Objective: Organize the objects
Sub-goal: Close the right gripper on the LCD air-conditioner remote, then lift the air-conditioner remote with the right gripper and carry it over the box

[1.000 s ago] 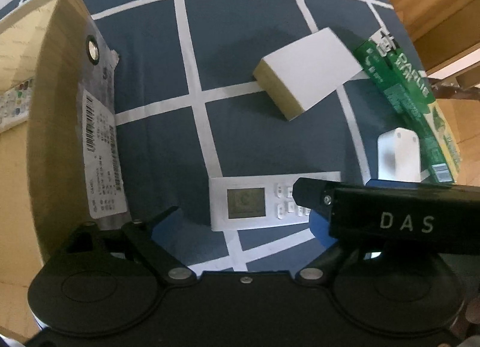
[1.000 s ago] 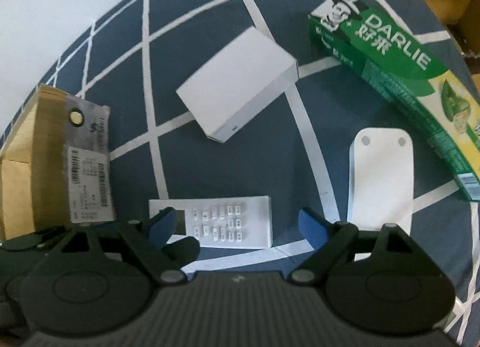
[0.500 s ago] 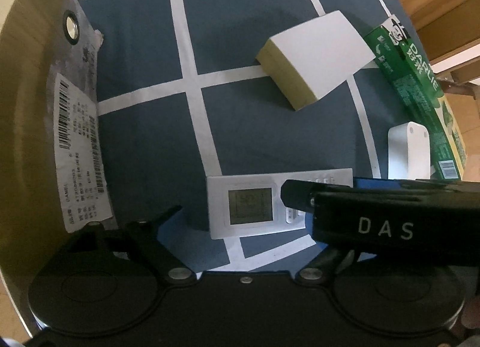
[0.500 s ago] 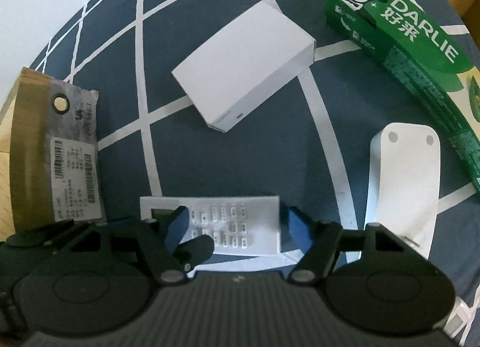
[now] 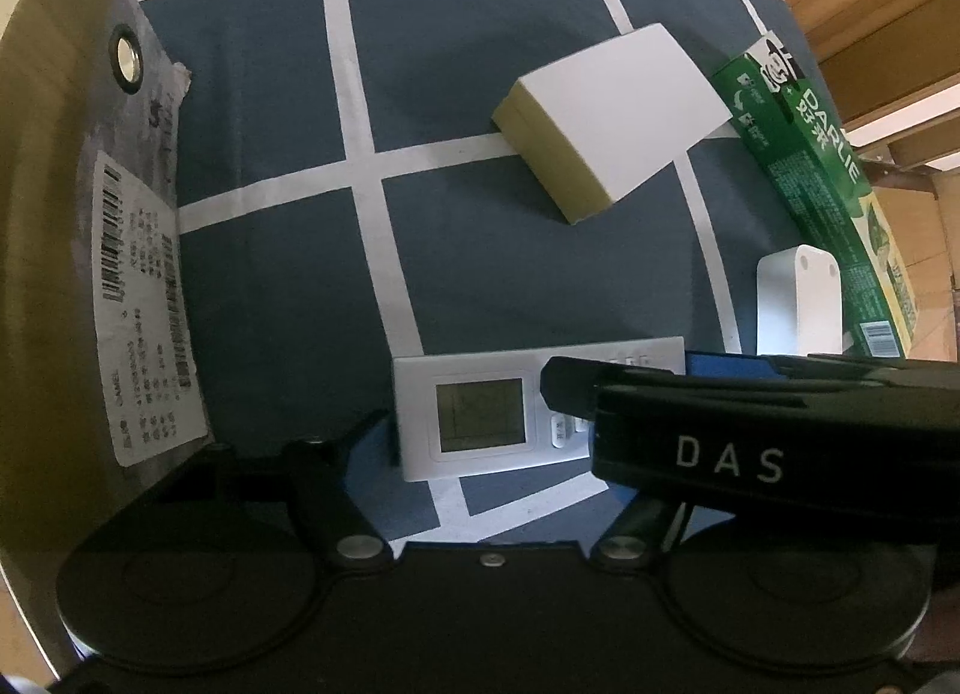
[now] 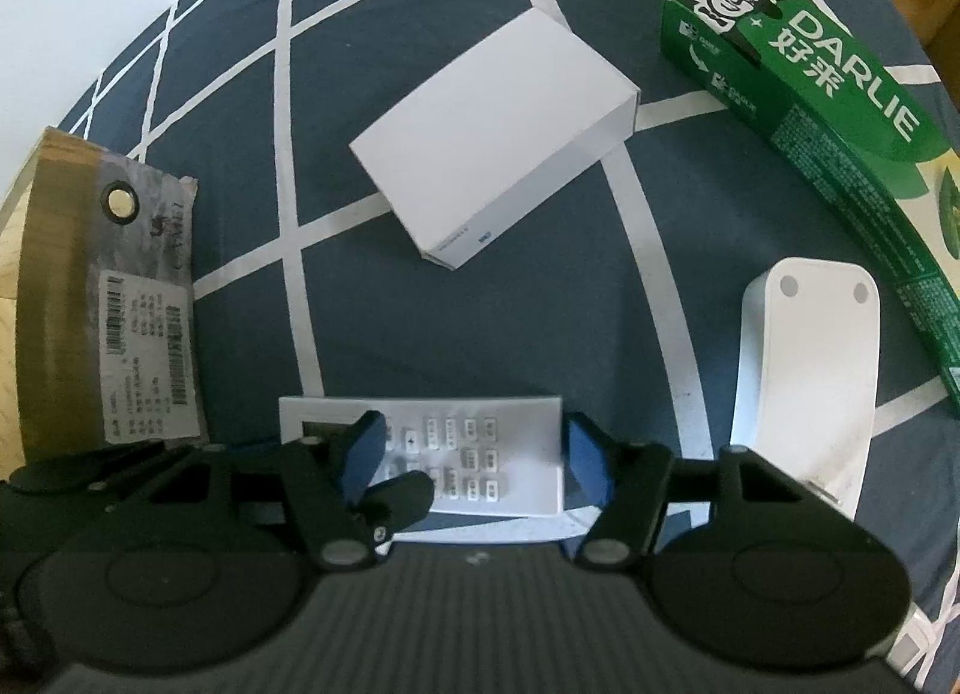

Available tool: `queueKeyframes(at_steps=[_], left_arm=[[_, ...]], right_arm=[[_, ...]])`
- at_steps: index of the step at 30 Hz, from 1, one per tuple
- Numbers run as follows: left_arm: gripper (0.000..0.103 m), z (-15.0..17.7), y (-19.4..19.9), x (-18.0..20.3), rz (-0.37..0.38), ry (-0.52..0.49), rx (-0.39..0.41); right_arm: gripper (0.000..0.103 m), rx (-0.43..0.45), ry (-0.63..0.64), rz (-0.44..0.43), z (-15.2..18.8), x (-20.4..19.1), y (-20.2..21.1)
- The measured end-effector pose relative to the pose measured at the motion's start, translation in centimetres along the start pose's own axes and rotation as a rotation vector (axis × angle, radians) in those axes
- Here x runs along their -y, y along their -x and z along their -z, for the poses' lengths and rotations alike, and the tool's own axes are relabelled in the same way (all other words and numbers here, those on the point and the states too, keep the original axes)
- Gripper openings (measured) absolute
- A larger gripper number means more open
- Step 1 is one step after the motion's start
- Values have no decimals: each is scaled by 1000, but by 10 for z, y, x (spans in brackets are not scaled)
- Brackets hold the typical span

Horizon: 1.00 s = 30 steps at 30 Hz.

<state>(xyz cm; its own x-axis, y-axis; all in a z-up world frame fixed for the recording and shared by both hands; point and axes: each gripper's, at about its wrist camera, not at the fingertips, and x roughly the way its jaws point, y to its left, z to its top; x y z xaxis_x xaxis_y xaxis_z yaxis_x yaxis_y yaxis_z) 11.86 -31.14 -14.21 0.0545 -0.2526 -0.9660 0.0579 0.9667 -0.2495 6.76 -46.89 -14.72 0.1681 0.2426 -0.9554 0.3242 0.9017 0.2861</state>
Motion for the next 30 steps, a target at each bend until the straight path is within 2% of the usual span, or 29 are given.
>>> queueKeyframes(at_steps=[12,30], left_arm=[[69,15,39,11,-29,-2,73],[69,60,123,13,-80,4,207]], right_arm=[[64,62,30,-29,12,-8,35],[64,188,87,-77,57,-54,112]])
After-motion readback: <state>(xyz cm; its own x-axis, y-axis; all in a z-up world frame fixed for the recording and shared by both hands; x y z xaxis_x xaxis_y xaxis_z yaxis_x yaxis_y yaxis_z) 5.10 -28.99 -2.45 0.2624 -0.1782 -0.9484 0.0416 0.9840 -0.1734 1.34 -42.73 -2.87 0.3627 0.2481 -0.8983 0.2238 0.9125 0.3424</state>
